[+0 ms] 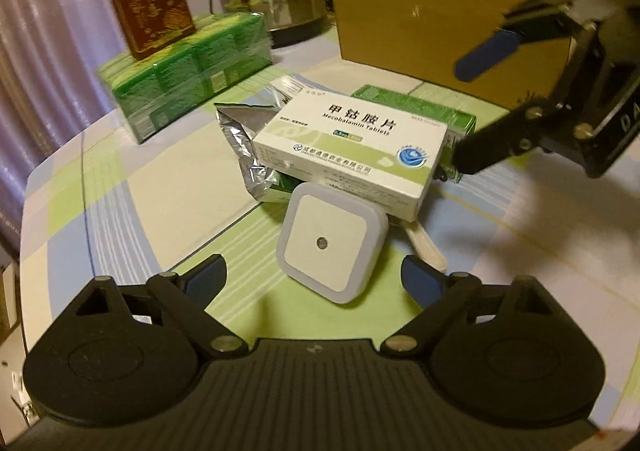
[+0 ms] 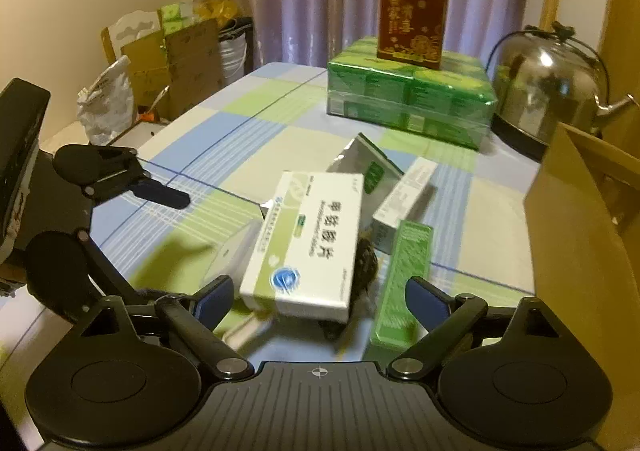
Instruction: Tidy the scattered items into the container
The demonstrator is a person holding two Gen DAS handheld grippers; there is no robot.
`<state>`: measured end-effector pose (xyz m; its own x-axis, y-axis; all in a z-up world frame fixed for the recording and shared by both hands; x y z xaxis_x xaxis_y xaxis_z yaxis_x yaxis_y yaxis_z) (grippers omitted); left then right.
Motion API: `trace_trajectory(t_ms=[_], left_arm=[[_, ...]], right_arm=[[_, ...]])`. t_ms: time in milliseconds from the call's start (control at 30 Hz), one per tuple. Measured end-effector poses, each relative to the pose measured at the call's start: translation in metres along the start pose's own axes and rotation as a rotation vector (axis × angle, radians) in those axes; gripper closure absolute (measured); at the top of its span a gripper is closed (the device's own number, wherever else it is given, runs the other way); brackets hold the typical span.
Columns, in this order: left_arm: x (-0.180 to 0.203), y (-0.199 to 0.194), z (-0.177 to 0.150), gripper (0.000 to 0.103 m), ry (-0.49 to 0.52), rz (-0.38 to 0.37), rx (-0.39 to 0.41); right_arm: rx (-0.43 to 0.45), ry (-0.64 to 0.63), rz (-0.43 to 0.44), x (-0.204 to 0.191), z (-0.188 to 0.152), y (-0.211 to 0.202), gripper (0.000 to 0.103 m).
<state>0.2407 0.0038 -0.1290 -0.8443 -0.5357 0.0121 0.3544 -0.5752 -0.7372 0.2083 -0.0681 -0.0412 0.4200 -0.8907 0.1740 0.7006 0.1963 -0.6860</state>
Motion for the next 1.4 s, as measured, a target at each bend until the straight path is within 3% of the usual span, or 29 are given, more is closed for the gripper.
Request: trace_trajectory(t_ms=[400,467,567,800,933,1100,1400], left_arm=[[-0.007,0.019,0.002,0.018,0.033,-0.08,-0.007],[-0.006,0.021,0.002,0.02,0.037,-0.088,-0.006],[-0.005,0.024,0.004,0.021,0.037,-0.104,0.0],[-0.007,0.03,0.009,0.022,0.044,-0.138,0.013],[-0.005,0.033,0.009,0.036,0.039,-0.153,-0.004],[0.004,0.025,0.005,0.037,0.003,-0.164,-0.015],[0.058,0.001,-0.015,0.037,-0.061,-0.144,-0.118]], right_arm=[[-0.062,-0.013,0.004,-0.014,0.001,0.041,0.021],[-0.063,-0.01,0.002,-0.015,0.001,0.043,0.032],[-0.06,-0.013,-0.004,-0.013,0.001,0.042,0.033],[-0.054,-0.003,-0.009,-0.002,-0.007,0.025,0.034],[-0.045,-0.01,-0.021,0.004,-0.015,0.01,0.034],[-0.043,-0.014,-0.031,0.01,-0.03,-0.009,0.034],[-0.071,0.01,-0.039,0.03,-0.076,-0.051,0.034]])
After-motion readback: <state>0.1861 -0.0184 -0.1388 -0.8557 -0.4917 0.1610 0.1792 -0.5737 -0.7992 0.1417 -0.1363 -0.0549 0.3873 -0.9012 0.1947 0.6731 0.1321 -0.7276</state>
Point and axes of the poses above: each gripper's, at about its wrist camera, not at the fingertips, and y roughly the way its jaws point, x to its right, z to its top, the point moved 9 cm from there along y, roughly the way its jaws point, and after that the axes turned 14 degrees about -z, right-handed, at the moved point
